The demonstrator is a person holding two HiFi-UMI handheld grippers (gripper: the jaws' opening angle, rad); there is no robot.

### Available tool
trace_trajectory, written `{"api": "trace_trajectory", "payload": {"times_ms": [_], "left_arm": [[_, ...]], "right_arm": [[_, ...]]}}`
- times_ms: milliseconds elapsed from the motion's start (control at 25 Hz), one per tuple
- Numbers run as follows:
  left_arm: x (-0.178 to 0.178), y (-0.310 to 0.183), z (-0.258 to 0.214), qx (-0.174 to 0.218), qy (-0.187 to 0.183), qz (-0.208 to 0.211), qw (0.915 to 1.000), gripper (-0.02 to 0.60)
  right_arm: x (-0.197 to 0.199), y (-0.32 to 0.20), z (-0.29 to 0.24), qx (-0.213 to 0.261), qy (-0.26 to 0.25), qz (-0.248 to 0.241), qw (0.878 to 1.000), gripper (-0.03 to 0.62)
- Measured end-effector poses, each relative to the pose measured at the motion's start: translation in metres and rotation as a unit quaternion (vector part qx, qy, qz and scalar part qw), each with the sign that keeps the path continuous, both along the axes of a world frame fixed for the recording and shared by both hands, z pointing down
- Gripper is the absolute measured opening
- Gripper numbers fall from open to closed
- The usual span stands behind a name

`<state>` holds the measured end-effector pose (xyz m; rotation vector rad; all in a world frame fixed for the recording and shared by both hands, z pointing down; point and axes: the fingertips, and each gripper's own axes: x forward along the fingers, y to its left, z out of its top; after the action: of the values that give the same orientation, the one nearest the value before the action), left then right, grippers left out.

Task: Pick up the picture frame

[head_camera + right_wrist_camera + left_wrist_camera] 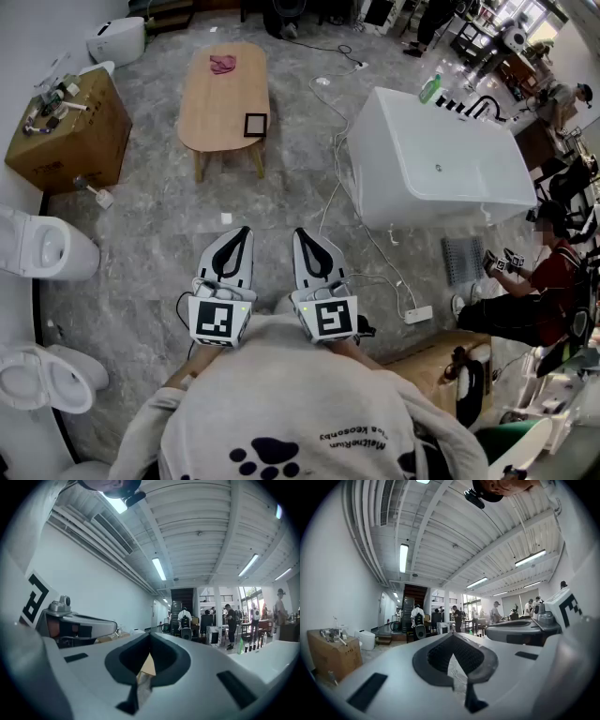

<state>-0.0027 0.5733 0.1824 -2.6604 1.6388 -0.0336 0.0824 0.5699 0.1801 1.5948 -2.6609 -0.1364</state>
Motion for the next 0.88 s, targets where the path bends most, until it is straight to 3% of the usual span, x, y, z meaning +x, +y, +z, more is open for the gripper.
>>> {"api": "trace_trajectory", "payload": {"times_ms": [480,880], "left_arm": [[0.008,-0.006,0.007,-0.004,0.006,0.015,0.9999,0.008],[0.003,-0.065,0.01,-0.011,0.019,0.012,0.9997,0.008]], "right_arm": [[0.016,-0.002,0.003,0.002,-0.015,0.017,1.0,0.008],[0.01,-0.072,0.01,-0.007,-0.026,0.003,1.0,0.008]]}}
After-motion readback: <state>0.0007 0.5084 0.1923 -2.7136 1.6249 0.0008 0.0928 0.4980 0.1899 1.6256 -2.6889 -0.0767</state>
